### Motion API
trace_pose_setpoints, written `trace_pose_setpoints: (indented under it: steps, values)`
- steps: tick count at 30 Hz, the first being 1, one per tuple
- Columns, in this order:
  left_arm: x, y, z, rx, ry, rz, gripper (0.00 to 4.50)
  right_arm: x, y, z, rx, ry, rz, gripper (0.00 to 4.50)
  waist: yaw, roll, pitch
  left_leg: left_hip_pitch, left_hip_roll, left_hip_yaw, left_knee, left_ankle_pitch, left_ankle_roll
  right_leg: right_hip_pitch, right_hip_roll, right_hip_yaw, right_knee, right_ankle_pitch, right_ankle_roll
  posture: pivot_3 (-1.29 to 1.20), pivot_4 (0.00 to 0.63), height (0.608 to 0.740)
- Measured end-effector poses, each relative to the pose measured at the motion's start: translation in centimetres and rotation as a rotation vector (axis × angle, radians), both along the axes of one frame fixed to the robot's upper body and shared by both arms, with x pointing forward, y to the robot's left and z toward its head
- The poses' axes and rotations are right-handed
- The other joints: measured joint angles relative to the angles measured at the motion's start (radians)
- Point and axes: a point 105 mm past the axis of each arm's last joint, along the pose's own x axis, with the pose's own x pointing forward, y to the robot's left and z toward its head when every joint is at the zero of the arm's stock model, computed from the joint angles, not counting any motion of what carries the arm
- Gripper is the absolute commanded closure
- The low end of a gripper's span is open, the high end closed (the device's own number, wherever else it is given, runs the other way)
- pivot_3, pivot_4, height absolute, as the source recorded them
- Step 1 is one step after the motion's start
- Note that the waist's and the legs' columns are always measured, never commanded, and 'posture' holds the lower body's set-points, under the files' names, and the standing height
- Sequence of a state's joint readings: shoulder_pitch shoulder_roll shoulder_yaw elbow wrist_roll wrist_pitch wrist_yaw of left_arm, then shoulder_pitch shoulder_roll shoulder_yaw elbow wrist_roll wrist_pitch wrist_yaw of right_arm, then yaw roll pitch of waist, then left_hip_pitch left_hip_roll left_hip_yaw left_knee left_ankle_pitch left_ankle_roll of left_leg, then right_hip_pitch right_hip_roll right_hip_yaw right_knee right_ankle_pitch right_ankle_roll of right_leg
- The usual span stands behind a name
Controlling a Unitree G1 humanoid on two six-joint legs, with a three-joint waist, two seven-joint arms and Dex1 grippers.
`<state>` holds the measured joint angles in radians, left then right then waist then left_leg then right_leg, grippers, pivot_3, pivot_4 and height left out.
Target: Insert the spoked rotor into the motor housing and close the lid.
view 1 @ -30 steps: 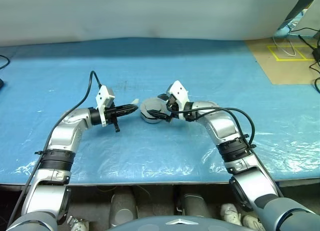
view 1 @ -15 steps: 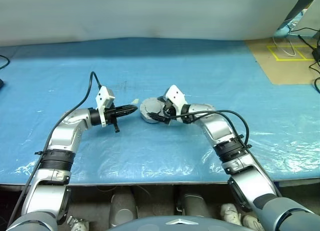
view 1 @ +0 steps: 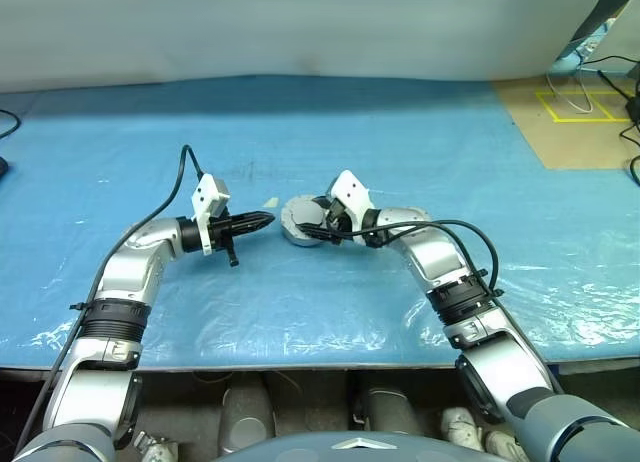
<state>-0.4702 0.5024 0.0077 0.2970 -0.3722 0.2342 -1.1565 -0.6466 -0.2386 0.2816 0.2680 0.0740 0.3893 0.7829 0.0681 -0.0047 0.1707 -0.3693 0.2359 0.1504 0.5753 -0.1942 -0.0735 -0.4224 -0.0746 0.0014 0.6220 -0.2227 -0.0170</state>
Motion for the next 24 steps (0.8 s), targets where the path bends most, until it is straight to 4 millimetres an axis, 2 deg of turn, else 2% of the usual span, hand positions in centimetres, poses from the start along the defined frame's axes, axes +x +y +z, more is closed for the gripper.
trace_pose_setpoints:
  steps: [13, 24]
  values:
    - [0.0, -0.3, 0.0, -0.001, -0.009, -0.008, 4.5, 0.6, 0.3, -0.6, -0.01, -0.021, -0.034, 1.55, -0.001, 0.0, 0.0, 0.003, 0.0, 0.0, 0.001, 0.0, 0.0, 0.002, 0.0, 0.001, 0.0, 0.0, 0.0, 0.0, 0.15, 0.74]
    - [0.0, -0.4, -0.2, -0.002, -0.01, -0.011, 4.5, 1.0, 0.6, -1.4, -0.018, 0.005, -0.054, 1.55, -0.001, 0.001, -0.001, 0.021, -0.002, 0.002, -0.005, -0.001, 0.0, 0.017, -0.001, 0.003, -0.002, -0.001, -0.001, 0.0, 0.15, 0.74]
